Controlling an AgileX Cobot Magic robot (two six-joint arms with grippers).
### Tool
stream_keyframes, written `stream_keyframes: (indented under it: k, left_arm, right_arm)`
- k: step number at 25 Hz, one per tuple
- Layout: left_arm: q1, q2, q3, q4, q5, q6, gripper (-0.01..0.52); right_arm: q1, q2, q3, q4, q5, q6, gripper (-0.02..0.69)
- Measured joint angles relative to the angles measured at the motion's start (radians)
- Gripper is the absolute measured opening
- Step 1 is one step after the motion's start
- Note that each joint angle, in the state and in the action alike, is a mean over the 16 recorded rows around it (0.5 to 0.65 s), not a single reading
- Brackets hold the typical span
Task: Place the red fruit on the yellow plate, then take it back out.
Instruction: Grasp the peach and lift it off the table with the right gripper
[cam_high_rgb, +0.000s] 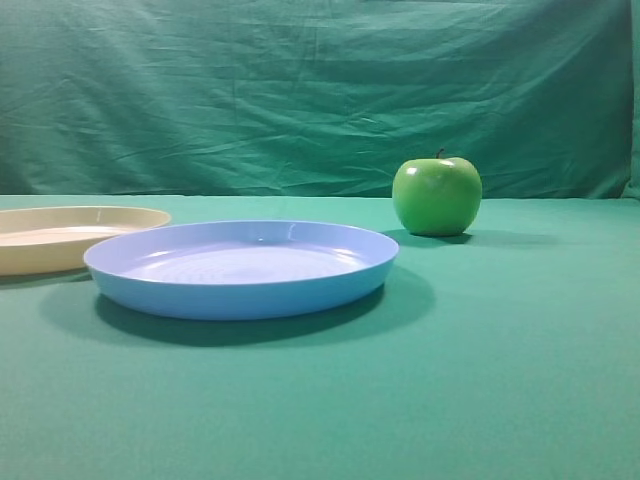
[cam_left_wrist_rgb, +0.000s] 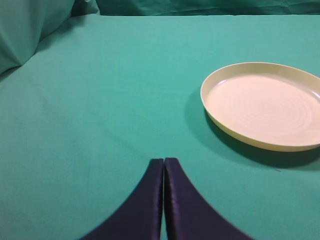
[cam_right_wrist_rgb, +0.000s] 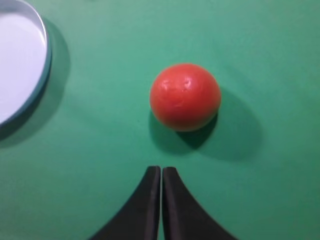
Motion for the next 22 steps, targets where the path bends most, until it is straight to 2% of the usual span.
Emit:
stream_keyframes:
  k: [10, 13, 17, 22]
  left_arm:
    - [0.000, 0.000, 0.000, 0.000, 0.000, 0.000, 0.000]
    - [0.000, 0.000, 0.000, 0.000, 0.000, 0.000, 0.000]
    - [0.000, 0.000, 0.000, 0.000, 0.000, 0.000, 0.000]
    - [0.000, 0.000, 0.000, 0.000, 0.000, 0.000, 0.000]
  right_arm:
    - [0.064, 0.309, -0.157, -0.037, 0.038, -0.089, 0.505]
    - [0.079, 0.398, -0.202, -0.053, 0.042, -0.097, 0.598]
    - [0.088, 0.504, -0.242, -0.079, 0.033, -0.099, 0.662]
    - [0.090, 0.609, -0.262, -0.107, -0.008, -0.100, 0.676]
